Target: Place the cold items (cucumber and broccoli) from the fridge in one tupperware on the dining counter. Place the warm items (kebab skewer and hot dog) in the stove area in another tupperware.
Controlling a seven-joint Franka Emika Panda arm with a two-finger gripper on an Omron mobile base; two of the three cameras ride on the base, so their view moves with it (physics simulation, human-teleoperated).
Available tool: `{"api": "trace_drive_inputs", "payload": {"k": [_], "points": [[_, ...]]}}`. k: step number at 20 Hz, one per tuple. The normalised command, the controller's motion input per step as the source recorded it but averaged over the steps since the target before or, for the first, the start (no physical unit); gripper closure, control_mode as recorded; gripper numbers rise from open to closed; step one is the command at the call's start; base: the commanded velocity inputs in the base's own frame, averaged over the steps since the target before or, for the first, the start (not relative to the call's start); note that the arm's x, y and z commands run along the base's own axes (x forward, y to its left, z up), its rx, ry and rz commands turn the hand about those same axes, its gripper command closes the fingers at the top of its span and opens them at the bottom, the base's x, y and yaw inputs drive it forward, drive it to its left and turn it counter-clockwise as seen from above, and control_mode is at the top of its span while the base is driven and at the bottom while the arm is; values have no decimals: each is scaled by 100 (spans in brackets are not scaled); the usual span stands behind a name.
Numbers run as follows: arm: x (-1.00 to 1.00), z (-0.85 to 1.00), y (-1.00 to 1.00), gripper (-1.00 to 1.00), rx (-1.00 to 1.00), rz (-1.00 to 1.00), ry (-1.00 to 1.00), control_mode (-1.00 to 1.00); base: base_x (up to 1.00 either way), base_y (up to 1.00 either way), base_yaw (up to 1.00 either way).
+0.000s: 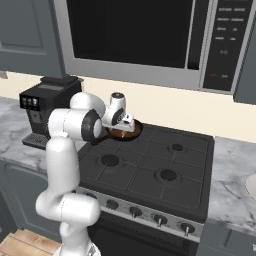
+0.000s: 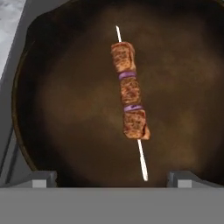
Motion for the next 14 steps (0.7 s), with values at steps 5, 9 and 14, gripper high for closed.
{"api": "trace_drive_inputs", "payload": {"k": [5, 9, 14], "points": [[24, -11, -6, -100, 0, 0, 10, -100, 0, 0, 0], [10, -14, -10, -100, 0, 0, 0, -100, 0, 0, 0], [5, -22, -15, -100, 0, 2, 0, -100, 0, 0, 0]]}}
